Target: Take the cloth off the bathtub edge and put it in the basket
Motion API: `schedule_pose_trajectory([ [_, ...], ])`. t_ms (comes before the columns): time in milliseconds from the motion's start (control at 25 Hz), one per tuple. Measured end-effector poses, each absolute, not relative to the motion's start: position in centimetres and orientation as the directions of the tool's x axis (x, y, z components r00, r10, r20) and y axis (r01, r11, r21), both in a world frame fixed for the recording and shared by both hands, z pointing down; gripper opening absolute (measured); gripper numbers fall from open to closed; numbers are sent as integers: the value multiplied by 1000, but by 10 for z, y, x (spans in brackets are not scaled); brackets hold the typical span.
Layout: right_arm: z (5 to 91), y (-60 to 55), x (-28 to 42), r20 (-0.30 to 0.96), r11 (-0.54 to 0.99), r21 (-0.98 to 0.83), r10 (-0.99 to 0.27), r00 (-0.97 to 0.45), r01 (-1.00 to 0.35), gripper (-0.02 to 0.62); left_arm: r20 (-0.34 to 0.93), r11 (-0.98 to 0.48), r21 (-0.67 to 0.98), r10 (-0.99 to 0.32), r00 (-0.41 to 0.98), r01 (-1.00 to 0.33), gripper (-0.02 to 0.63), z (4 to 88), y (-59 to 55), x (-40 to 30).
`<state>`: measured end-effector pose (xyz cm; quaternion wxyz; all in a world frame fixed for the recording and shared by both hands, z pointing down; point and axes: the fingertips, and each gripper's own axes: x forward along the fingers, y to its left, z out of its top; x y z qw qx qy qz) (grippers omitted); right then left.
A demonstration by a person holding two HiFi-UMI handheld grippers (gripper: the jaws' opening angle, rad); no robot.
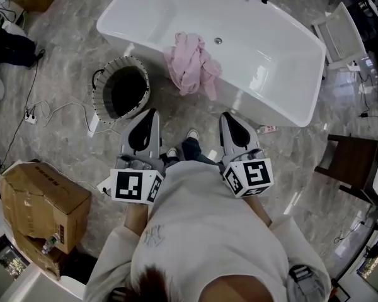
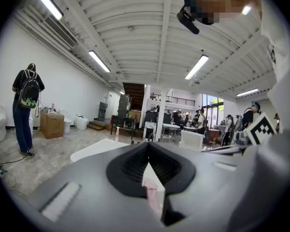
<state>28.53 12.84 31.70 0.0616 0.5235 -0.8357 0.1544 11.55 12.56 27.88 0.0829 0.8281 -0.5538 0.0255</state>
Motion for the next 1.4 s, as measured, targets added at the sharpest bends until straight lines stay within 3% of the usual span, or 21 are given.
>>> schedule_pose_trajectory([
  [480,322,99,310,264,428,-208,-841,-472,-880,-2,123,-292,75,-946,299,-953,48,271,98,117],
  [1400,332,-19,277,326,344,-213,-857,-398,-915,-2,164,-394,119,-897,409,-911,48,288,-40,92],
])
